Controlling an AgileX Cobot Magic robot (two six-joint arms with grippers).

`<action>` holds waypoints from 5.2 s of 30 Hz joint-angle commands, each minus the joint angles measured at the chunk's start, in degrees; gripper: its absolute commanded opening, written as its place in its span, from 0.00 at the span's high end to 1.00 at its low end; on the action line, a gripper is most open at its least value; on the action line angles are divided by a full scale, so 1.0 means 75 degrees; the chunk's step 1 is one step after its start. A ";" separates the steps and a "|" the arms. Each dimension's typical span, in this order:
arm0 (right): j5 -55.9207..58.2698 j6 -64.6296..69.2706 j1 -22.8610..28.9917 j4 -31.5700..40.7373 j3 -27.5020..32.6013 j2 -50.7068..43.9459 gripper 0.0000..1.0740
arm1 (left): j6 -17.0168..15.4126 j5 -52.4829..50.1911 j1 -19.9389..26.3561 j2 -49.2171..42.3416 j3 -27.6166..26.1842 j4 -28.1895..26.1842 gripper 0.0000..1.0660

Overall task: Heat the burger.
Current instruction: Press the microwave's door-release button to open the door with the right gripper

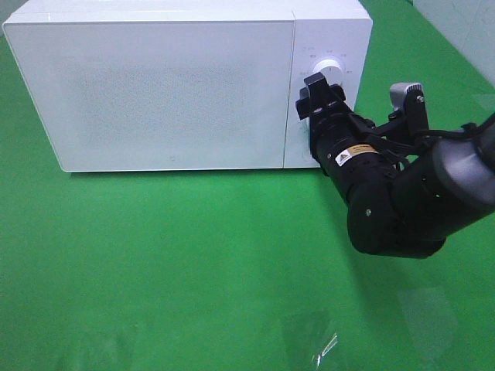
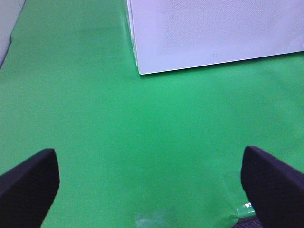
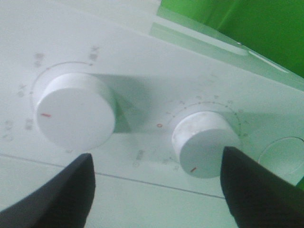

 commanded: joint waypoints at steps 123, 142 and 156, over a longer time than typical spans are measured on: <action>1.5141 -0.6348 -0.4286 -0.5034 0.1406 -1.4851 0.34 | -0.0053 0.0015 0.0008 -0.0145 -0.0008 -0.0038 0.10; 1.0688 -0.6348 -0.4286 -0.5096 0.2972 -1.2735 0.34 | -0.0053 0.0015 0.0008 -0.0145 -0.0008 -0.0038 0.10; 0.8526 -0.6341 -0.4286 -0.5096 0.3018 -1.0092 0.34 | -0.0053 0.0015 0.0008 -0.0145 -0.0008 -0.0038 0.10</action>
